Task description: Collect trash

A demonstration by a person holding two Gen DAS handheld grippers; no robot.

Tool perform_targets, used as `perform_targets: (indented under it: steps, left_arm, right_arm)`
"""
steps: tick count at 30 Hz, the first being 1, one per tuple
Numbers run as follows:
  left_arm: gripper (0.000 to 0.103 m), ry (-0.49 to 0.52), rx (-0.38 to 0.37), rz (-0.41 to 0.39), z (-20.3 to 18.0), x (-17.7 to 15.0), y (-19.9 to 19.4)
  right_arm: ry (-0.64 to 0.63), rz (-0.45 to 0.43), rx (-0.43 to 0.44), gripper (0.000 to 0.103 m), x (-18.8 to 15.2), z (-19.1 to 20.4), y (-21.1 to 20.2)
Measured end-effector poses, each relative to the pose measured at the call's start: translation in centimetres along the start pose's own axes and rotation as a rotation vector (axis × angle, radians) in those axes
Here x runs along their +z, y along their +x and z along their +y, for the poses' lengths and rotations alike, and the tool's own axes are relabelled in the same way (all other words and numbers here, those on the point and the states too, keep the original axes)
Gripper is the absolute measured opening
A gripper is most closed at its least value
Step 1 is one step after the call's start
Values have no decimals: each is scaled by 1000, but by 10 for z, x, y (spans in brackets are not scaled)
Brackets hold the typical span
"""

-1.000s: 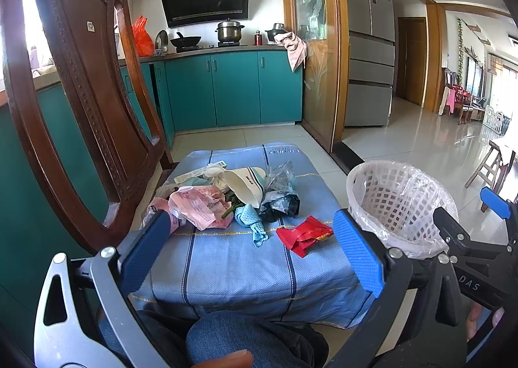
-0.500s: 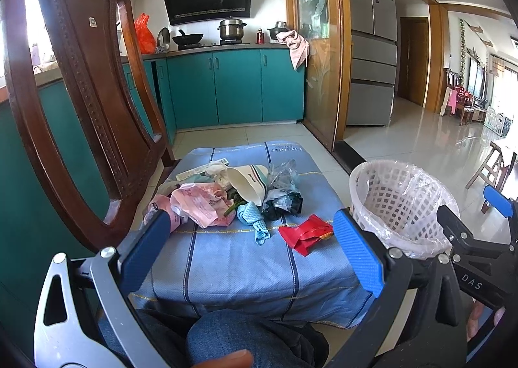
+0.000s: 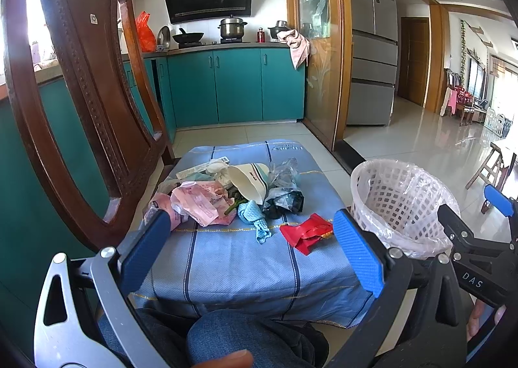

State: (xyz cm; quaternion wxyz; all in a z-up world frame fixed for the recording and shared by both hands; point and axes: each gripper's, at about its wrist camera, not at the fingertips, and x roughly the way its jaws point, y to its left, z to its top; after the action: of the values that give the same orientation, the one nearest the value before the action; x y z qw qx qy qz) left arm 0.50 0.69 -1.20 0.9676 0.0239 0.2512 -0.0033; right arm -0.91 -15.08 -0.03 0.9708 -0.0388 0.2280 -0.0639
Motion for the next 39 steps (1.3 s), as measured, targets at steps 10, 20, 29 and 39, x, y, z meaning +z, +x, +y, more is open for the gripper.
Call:
perform_targets:
  steps: [10, 20, 29, 39]
  left_arm:
    - [100, 1, -1, 2, 1, 0, 1]
    - [100, 4, -2, 8, 0, -1, 2]
    - [100, 6, -5, 8, -1, -2, 1]
    - [100, 8, -6, 9, -1, -1, 0]
  right_arm:
    - [-2, 1, -1, 100, 0, 0, 0]
    - [-4, 1, -3, 100, 0, 1, 0]
    - [-8, -1, -13, 100, -4, -1, 2]
    - [-9, -1, -14, 100, -4, -1, 2]
